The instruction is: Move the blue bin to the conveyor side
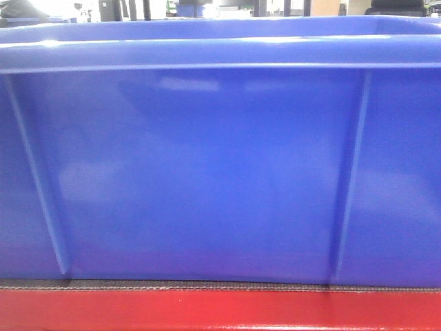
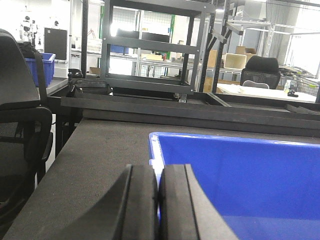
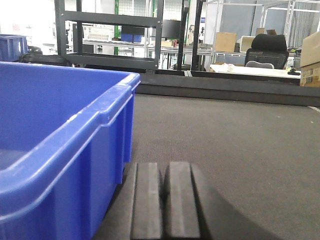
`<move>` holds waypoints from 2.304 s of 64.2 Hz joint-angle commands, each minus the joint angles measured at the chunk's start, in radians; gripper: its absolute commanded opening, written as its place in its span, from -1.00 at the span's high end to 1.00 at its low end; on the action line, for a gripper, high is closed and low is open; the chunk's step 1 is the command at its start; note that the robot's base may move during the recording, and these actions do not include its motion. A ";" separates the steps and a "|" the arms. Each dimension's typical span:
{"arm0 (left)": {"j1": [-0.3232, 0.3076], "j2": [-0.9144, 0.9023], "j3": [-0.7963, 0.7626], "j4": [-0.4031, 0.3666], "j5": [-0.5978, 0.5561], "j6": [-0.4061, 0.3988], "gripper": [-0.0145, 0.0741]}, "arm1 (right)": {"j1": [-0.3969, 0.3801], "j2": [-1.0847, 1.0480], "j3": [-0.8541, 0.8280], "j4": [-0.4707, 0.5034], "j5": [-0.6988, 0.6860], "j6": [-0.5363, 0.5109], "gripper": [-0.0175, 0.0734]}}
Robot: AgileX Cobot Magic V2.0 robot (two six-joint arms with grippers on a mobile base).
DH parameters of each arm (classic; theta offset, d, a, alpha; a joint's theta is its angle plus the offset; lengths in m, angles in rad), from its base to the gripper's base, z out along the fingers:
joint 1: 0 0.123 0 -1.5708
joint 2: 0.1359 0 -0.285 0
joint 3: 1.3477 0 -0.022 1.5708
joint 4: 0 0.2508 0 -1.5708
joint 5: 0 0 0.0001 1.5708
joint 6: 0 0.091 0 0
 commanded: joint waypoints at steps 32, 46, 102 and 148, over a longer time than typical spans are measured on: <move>0.003 -0.006 0.002 0.001 -0.018 0.006 0.67 | -0.005 -0.005 0.000 0.005 -0.039 -0.006 0.77; 0.003 -0.006 0.002 0.001 -0.018 0.006 0.67 | -0.005 -0.005 0.000 0.005 -0.039 -0.006 0.77; 0.113 -0.283 0.352 0.041 -0.015 0.059 0.67 | -0.005 -0.005 0.000 0.005 -0.039 -0.006 0.77; 0.105 -0.283 0.352 0.043 -0.035 0.059 0.67 | -0.005 -0.005 0.000 0.005 -0.041 -0.006 0.77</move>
